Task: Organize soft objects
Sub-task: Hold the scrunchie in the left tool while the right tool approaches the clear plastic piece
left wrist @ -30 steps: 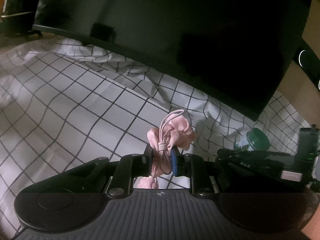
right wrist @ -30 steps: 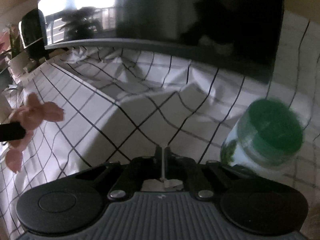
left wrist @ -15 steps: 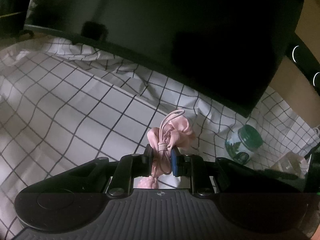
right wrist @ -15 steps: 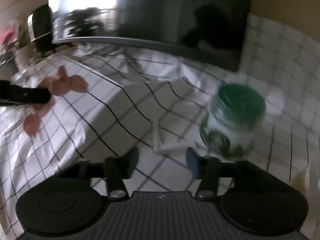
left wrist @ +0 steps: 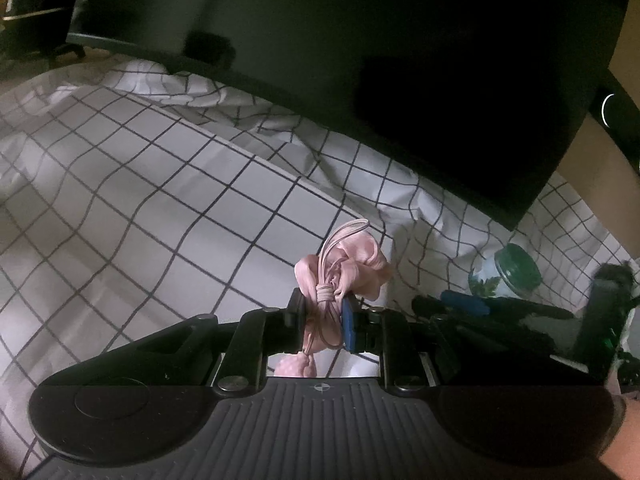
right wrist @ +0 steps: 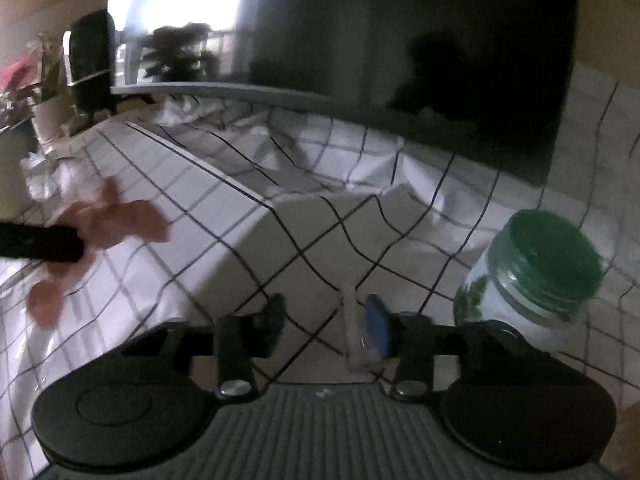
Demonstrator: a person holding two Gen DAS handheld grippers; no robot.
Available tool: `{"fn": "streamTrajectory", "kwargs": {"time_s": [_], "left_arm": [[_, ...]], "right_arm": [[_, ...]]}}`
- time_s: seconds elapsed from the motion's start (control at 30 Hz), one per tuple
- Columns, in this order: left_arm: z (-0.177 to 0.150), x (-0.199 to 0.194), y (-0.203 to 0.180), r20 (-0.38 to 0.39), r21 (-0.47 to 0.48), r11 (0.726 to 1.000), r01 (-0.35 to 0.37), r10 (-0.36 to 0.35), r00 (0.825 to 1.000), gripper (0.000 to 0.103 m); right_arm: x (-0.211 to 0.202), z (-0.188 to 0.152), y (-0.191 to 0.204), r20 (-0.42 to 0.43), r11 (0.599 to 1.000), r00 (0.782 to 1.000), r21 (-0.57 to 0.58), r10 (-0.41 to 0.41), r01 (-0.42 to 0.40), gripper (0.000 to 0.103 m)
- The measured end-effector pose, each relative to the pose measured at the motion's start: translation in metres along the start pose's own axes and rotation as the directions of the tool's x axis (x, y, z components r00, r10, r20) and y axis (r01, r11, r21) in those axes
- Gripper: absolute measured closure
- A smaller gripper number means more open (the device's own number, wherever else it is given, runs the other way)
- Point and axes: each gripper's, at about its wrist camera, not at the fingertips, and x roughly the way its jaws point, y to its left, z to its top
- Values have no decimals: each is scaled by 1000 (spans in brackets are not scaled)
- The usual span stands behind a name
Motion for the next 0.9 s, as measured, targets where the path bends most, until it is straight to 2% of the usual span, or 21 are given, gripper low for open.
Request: {"fn": "streamTrajectory", "kwargs": {"time_s": [0.07,0.17,0.27,0.3,0.4,0.47,0.57,0.63,0.7,0.77,0.9], "left_arm": [[-1,-1,2,2,-4,1000,-8,8,1000,82],[-1,-2,7,5,-19,1000,-18,18,1000,82],[0,0,9,6,-29,999,-17,17,1000,82],[0,1,8,7,-27,1000,-15,15,1000,82],[0,5,5,5,-21,1000,-6,6,1000,82],[0,7,2,3,-14,1000,1,-1,1000,82],[1,10,-2,-4,-3,1000,10,-10,1000,82],[1,11,-3,-4,8,1000,14,-14,1000,82],[1,10,-2,-4,10,1000,12,-12,1000,82],[0,10,1,-4,7,1000,4,-4,1000,82],[-2,8,8,-3,-9,1000,-12,11,1000,82]], "right_arm": [[12,3,-7,-34,999,999,45,16,-14,65],[10,-3,-16,-65,993,993,75,98,-93,64],[-3,-14,-13,-90,979,975,37,201,-199,64],[-6,-18,-11,-92,979,975,5,203,-203,64],[-28,-31,-5,-23,988,990,-67,138,-139,60],[-36,-33,-7,18,996,997,-34,81,-81,36],[-35,-38,-16,45,997,999,78,16,-19,34],[-25,-38,-19,18,993,1000,120,-16,14,34],[-17,-36,-22,-6,989,1000,147,-13,13,30],[-14,-36,-19,7,989,1000,146,-7,6,21],[-3,-32,-7,-5,996,1000,84,0,0,7]]}}
